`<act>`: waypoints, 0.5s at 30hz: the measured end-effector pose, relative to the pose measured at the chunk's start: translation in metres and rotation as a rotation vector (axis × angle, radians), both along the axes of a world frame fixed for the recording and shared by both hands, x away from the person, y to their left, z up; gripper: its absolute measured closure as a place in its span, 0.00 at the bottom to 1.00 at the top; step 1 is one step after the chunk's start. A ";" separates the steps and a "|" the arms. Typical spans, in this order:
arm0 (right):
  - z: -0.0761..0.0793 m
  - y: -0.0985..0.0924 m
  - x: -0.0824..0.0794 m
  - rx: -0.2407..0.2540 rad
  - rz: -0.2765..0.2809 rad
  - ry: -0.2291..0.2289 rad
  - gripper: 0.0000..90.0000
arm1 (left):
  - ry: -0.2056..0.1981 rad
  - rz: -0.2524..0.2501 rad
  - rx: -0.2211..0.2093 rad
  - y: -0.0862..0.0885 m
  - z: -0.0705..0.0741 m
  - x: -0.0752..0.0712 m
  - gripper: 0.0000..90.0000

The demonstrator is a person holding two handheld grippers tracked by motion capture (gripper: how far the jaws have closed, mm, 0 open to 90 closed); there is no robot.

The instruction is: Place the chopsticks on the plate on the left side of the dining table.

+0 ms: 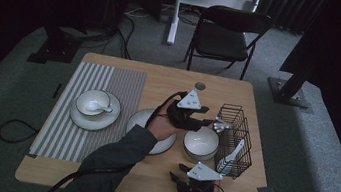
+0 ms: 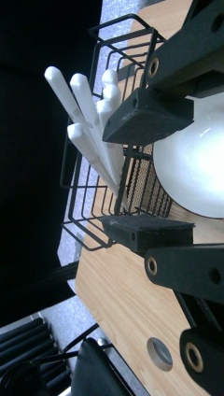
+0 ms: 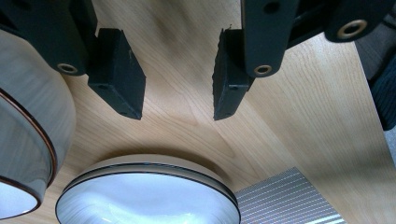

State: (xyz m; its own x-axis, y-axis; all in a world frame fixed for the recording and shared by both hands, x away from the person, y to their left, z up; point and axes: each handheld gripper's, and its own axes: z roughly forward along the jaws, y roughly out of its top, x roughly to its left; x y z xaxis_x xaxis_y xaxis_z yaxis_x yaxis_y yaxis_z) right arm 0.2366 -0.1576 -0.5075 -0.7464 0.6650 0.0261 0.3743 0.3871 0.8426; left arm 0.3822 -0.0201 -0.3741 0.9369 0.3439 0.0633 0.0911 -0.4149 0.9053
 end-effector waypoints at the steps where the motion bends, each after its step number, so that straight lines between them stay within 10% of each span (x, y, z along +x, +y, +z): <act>1: 0.000 0.000 0.000 0.000 -0.001 0.001 0.59 | 0.000 0.000 0.000 -0.001 0.000 0.000 0.60; 15: -0.001 0.000 0.000 0.001 0.000 0.001 0.59 | -0.017 -0.002 0.004 -0.013 0.005 0.004 0.61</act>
